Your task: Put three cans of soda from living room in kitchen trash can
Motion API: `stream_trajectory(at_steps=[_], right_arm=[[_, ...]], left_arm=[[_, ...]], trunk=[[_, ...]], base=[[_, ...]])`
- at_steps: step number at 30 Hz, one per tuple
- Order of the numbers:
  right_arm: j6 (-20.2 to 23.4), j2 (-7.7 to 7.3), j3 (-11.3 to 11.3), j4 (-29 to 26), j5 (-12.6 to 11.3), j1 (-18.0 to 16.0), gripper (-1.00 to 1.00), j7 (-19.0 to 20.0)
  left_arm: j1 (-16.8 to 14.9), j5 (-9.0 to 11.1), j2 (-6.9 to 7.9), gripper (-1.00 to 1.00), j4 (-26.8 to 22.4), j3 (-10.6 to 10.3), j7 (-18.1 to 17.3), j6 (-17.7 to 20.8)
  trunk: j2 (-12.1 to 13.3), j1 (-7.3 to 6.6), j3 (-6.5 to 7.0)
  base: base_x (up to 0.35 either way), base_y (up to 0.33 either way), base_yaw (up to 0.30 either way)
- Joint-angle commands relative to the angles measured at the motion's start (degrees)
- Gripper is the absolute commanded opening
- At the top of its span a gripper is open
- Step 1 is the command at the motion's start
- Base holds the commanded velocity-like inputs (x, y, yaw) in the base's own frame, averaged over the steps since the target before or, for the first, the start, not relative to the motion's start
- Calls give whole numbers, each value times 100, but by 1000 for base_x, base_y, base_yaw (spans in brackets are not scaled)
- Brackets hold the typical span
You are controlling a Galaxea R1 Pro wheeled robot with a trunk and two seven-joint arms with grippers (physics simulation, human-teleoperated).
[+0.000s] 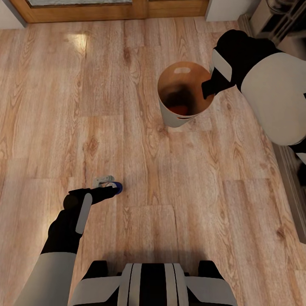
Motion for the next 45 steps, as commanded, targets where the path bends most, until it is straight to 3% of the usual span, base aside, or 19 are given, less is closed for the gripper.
stream_trajectory(at_steps=[1, 28, 36, 45], right_arm=[[0, 1, -55, -4, -56, -1, -100, 0], [0, 6, -20, 2, -48, 23, -100, -5], [0, 6, -19, 2, -48, 24, -100, -3], [0, 7, -17, 2, -48, 24, -100, -6]], left_arm=[[0, 0, 0, 100, 1, 2, -3, 0], [7, 0, -1, 100, -8, 5, -11, 0], [8, 5, -1, 100, -8, 5, -15, 0], [8, 3, -7, 100, -32, 5, -16, 0]], trunk=[[0, -1, 1], [0, -1, 1], [-321, 175, -143], [-321, 175, -143]], base=[[0, 0, 0], [67, 0, 0], [0, 0, 0], [0, 0, 0]])
